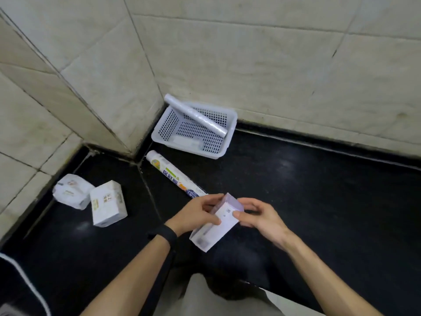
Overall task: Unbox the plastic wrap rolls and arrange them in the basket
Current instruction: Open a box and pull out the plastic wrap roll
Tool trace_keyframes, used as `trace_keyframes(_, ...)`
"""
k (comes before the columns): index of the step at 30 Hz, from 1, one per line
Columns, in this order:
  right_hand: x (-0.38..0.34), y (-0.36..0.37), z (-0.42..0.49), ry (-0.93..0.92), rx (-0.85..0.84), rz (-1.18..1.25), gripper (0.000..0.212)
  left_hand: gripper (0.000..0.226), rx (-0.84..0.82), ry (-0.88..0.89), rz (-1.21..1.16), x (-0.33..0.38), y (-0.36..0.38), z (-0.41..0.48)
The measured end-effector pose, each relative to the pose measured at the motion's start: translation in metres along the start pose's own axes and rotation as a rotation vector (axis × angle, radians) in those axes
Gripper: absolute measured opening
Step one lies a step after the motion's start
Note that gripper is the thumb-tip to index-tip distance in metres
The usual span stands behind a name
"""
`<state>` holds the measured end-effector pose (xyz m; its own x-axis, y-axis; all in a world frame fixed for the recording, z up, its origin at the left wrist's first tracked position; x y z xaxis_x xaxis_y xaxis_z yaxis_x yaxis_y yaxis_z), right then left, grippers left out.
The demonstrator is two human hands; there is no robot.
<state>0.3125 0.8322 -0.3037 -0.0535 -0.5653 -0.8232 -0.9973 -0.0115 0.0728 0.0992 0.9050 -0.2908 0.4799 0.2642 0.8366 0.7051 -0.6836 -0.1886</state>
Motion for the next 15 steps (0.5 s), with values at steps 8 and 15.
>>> trace_keyframes(8,0.007,0.005,-0.005,0.042,0.079,0.101,0.040,0.071,0.360,0.317,0.751,0.016,0.041,-0.003)
trace_keyframes(15,-0.001,0.002,-0.008,-0.097,0.126,-0.055,0.041,0.066,0.293,0.367,0.807,0.023,0.024,0.001)
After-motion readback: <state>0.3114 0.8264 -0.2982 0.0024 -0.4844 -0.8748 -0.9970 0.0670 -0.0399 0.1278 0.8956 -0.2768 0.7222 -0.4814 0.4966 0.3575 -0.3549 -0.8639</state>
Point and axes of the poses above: each hand's wrist, its own z-axis towards the middle knuckle, its own y-axis out of the palm, x = y × z, the point moved 1 cm from there along z, towards the middle knuckle, and after that the axes turned 3 degrees about y, right-handed, at the moved point
